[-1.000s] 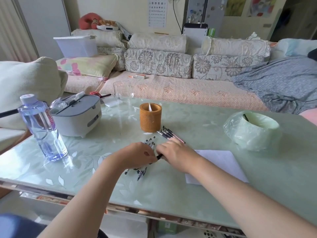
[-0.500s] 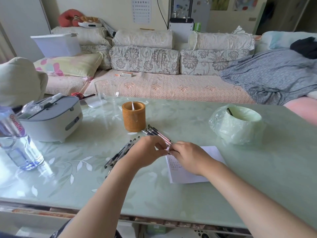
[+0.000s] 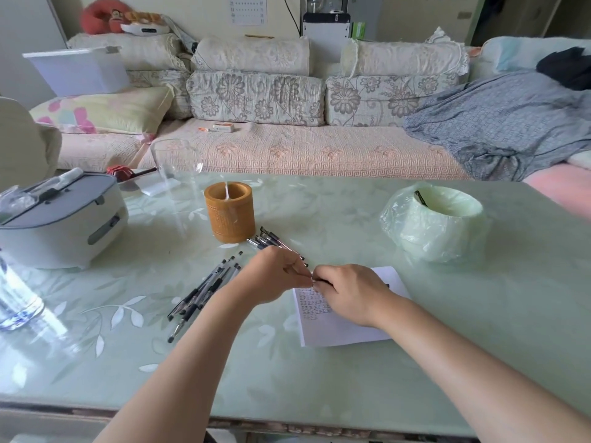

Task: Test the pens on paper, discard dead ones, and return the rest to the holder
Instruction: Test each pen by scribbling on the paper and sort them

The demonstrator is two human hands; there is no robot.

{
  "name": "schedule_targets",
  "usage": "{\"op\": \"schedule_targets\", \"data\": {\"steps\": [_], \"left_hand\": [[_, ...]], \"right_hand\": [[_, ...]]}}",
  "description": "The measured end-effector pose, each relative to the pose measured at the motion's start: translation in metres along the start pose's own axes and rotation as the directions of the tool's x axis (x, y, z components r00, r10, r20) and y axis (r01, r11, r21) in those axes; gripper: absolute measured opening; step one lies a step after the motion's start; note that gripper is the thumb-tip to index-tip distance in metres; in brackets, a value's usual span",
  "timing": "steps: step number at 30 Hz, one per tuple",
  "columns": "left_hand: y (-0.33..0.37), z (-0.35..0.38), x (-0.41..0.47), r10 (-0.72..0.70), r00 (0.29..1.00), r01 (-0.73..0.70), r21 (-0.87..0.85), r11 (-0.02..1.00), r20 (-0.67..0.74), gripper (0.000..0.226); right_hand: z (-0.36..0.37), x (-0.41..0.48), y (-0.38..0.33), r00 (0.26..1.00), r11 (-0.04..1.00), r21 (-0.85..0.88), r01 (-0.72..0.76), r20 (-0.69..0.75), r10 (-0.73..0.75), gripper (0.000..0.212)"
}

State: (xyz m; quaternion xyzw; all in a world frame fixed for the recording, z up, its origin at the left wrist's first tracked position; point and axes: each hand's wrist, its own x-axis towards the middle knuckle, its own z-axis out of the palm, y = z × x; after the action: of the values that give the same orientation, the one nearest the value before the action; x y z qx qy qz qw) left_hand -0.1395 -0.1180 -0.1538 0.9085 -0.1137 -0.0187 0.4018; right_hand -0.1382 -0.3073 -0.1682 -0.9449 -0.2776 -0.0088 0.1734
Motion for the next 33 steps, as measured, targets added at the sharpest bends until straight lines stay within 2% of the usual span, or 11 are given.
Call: {"op": "schedule_targets", "data": {"steps": [4, 8, 10, 14, 18, 21, 23, 25, 28, 31, 33], "left_hand": [[-0.001, -0.002, 0.003, 0.004, 1.000, -0.004, 0.007, 1.000, 0.027, 0.013], [-0.003, 0.000, 0.003, -0.009, 0.999, 0.003, 0.109, 0.994, 0.051, 0.010], [-0.006, 0.001, 0.002, -0.017, 0.999, 0.007, 0.202, 0.979, 0.044, 0.010], [-0.009, 0.004, 0.001, -0.035, 0.997, 0.011, 0.311, 0.950, 0.070, 0.009], [-0.008, 0.010, 0.000, -0.053, 0.995, 0.015, 0.374, 0.927, 0.090, 0.011], [-0.009, 0.012, 0.002, -0.061, 0.993, 0.012, 0.421, 0.907, 0.102, 0.012], [-0.010, 0.012, 0.004, -0.059, 0.992, 0.002, 0.444, 0.896, 0.114, 0.013], [-0.012, 0.012, 0.005, -0.048, 0.992, -0.009, 0.446, 0.895, 0.116, 0.015], [-0.016, 0.012, 0.009, -0.032, 0.992, -0.022, 0.432, 0.901, 0.118, 0.020], [-0.018, 0.014, 0.010, -0.031, 0.990, -0.029, 0.412, 0.911, 0.139, 0.038], [-0.018, 0.016, 0.010, -0.015, 0.988, -0.049, 0.407, 0.912, 0.153, 0.051]], "right_hand": [[0.000, -0.004, 0.003, 0.999, 0.999, -0.014, -0.033, 0.003, 0.033, 0.022], [0.000, -0.005, 0.004, 0.991, 0.987, 0.120, -0.110, 0.085, 0.100, 0.025], [0.001, -0.005, 0.009, 0.984, 0.973, 0.171, -0.152, 0.118, 0.133, 0.035], [0.000, -0.005, 0.016, 0.985, 0.921, 0.350, -0.169, 0.090, 0.147, 0.035], [0.001, -0.007, 0.012, 0.965, 0.734, 0.630, -0.254, 0.115, 0.235, 0.029], [0.002, -0.008, 0.011, 0.957, 0.529, 0.802, -0.278, 0.182, 0.226, 0.039], [0.003, -0.010, 0.012, 0.963, 0.454, 0.852, -0.260, 0.198, 0.182, 0.049], [0.006, -0.014, 0.012, 0.975, 0.442, 0.870, -0.217, 0.168, 0.149, 0.042], [0.010, -0.018, 0.012, 0.978, 0.438, 0.879, -0.187, 0.127, 0.162, 0.010], [0.013, -0.016, 0.014, 0.964, 0.426, 0.871, -0.244, 0.172, 0.202, 0.016], [0.014, -0.018, 0.012, 0.964, 0.459, 0.851, -0.255, 0.186, 0.190, 0.018]]}}
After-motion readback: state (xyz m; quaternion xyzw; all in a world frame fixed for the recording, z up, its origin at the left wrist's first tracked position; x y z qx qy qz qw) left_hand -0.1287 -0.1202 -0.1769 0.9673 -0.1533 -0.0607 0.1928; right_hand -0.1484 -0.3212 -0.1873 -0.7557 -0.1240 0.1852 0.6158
